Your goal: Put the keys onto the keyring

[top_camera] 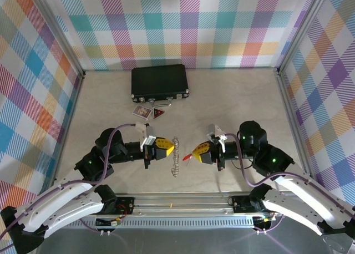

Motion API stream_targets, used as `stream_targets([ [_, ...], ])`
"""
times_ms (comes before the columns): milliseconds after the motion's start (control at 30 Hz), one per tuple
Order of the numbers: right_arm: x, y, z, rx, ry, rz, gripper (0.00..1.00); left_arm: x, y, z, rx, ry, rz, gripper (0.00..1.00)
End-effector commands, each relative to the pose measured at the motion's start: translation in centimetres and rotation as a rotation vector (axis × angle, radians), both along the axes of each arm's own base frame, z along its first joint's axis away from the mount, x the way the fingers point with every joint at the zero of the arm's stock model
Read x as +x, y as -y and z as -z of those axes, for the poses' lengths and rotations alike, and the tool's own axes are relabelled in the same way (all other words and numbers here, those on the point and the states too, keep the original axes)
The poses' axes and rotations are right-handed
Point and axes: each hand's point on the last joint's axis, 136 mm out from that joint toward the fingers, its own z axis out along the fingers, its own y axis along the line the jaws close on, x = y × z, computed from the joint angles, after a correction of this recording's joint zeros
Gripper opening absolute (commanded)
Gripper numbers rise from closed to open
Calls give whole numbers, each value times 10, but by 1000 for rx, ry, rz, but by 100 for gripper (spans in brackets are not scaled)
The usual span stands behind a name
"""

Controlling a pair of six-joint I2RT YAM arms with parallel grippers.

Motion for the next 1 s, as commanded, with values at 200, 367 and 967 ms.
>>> stream_targets([
  [200, -3, -7, -13, -23, 93, -62, 0, -3, 3, -13, -11, 31, 38, 0],
  [367, 0, -9, -14, -28, 100, -53, 0, -1, 6, -8, -9, 24, 42, 0],
  [967, 17, -12, -7, -131, 143, 3, 0, 4, 16, -1, -40, 7, 41, 0],
])
